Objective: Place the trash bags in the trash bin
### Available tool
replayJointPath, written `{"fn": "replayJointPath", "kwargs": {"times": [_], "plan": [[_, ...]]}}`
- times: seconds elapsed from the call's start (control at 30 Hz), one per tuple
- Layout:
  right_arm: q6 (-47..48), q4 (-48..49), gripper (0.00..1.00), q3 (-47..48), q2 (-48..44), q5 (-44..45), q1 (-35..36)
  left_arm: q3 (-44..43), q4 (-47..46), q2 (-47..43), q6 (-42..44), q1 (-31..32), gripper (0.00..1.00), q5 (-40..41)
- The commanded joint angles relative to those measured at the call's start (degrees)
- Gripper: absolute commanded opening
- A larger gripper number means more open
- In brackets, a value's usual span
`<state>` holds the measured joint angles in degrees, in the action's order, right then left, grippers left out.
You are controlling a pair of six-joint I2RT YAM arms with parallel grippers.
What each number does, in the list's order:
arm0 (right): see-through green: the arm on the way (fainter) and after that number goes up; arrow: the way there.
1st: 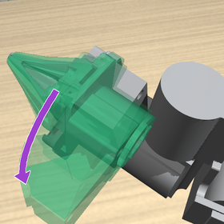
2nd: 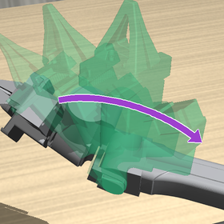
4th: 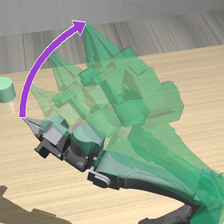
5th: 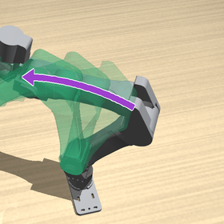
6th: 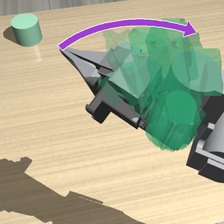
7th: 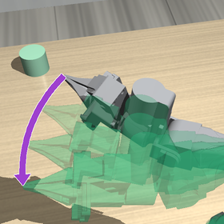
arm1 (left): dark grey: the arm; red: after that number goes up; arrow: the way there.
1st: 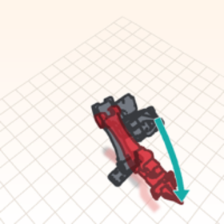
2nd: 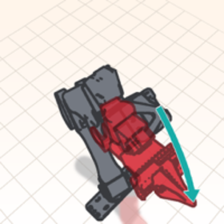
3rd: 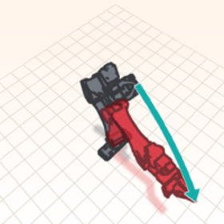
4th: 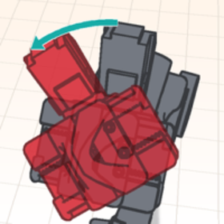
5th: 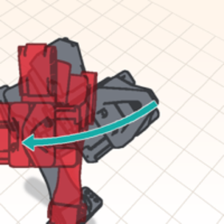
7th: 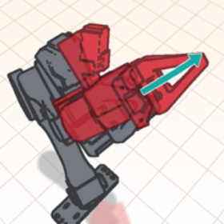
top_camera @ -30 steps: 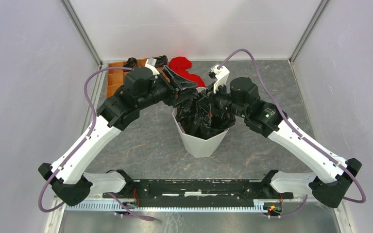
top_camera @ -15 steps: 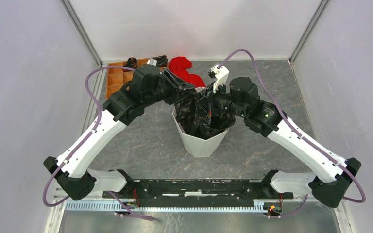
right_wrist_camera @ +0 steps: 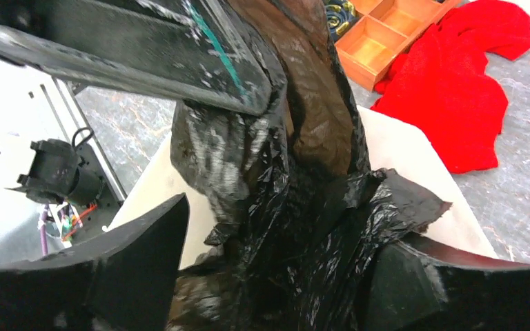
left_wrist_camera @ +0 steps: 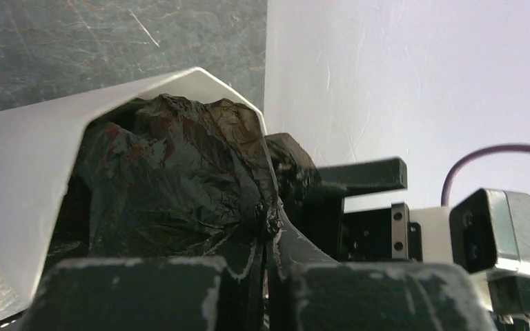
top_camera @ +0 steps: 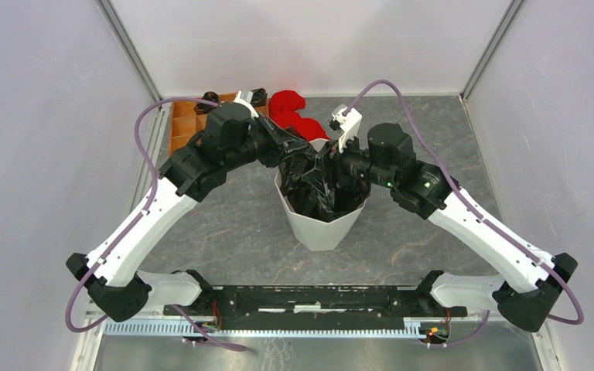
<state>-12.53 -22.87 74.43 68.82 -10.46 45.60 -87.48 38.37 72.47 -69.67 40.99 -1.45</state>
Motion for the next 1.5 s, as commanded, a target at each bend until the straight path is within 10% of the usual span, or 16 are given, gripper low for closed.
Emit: {"fn": "replayJointPath", "kwargs": {"times": [0.0, 0.53, 0.93, 1.1, 1.47], "plan": [[9.9, -3.2, 0.89, 2.4, -4.7, -0.1, -0.2, 0.0, -4.7, -4.0, 11.5, 0.1, 0.02, -7.8], [10.5, -4.8, 0.98, -2.6, -15.8, 13.5, -0.2, 5.3, -2.2, -11.5, 23.7, -1.9, 0.02, -15.7], [7.8, 8.0, 0.53, -6.7, -11.6, 9.6, -0.2, 7.8, -0.7, -14.4, 25.5, -2.8, 0.02, -16.5], [3.7, 1.7, 0.01, 1.3, -8.0, 25.5, -0.8, 9.1, 3.2, -17.0, 26.5, -2.8, 0.02, -15.1], [7.2, -22.8, 0.01, 16.6, -3.6, 30.4, -1.3, 11.8, 16.8, -27.9, 26.9, -2.8, 0.02, -11.7]]}}
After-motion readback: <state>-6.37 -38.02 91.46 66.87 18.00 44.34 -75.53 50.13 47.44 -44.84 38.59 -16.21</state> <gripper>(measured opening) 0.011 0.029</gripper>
